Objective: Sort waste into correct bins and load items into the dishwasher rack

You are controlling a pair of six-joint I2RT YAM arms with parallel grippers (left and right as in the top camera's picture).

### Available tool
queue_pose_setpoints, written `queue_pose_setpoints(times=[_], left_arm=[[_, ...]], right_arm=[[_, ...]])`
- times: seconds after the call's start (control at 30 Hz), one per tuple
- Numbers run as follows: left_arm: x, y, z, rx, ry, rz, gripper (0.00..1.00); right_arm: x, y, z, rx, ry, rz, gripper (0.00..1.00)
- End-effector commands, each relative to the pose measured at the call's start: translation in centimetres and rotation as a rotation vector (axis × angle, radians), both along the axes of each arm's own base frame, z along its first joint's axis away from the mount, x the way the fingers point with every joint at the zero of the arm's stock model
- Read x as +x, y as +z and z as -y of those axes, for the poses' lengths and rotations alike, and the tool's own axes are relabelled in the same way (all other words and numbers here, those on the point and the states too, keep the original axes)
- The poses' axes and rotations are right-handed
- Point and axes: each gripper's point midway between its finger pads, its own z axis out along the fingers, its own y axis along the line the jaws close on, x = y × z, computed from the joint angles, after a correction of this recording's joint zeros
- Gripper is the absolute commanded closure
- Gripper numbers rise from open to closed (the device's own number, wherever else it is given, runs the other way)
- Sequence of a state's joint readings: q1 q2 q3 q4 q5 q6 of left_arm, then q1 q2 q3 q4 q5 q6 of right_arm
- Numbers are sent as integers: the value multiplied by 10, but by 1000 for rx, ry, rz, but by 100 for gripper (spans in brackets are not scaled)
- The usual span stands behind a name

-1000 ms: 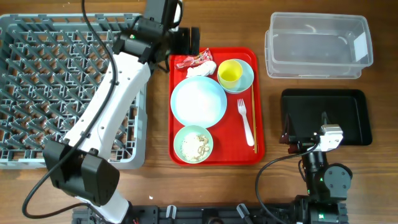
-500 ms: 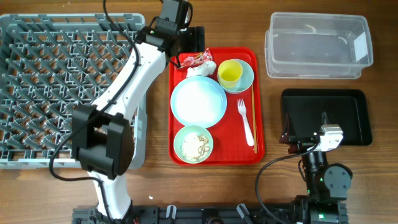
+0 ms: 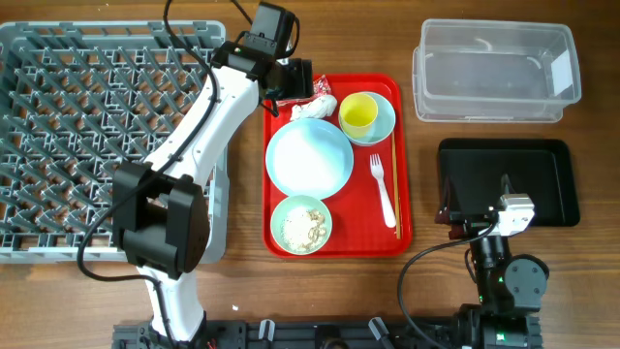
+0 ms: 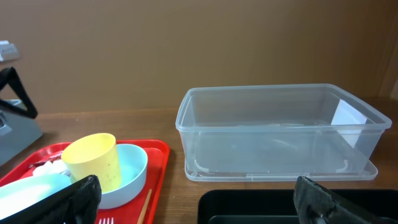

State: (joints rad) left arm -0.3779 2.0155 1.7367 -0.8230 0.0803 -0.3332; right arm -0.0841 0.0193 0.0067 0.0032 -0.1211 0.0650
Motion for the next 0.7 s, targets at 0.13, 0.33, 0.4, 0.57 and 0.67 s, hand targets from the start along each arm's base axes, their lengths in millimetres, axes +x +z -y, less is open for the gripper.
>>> queue_pose_setpoints(times=[0.13, 0.33, 0.4, 0.57, 0.67], left_arm=[[-51, 33, 5, -90, -39, -132, 20], [-75, 41, 12, -143, -73, -206, 14], [-78, 51, 12, -148, -77, -187, 6], [-77, 98, -35, -72, 61, -48, 0], [-80, 133, -104, -40, 302, 28, 0]], right_arm=[[0, 1, 5, -13, -27, 6, 0], [0, 1, 5, -13, -27, 7, 0], [0, 1, 5, -14, -27, 6, 0], [0, 1, 5, -13, -27, 7, 0], [0, 1, 5, -14, -27, 6, 0]])
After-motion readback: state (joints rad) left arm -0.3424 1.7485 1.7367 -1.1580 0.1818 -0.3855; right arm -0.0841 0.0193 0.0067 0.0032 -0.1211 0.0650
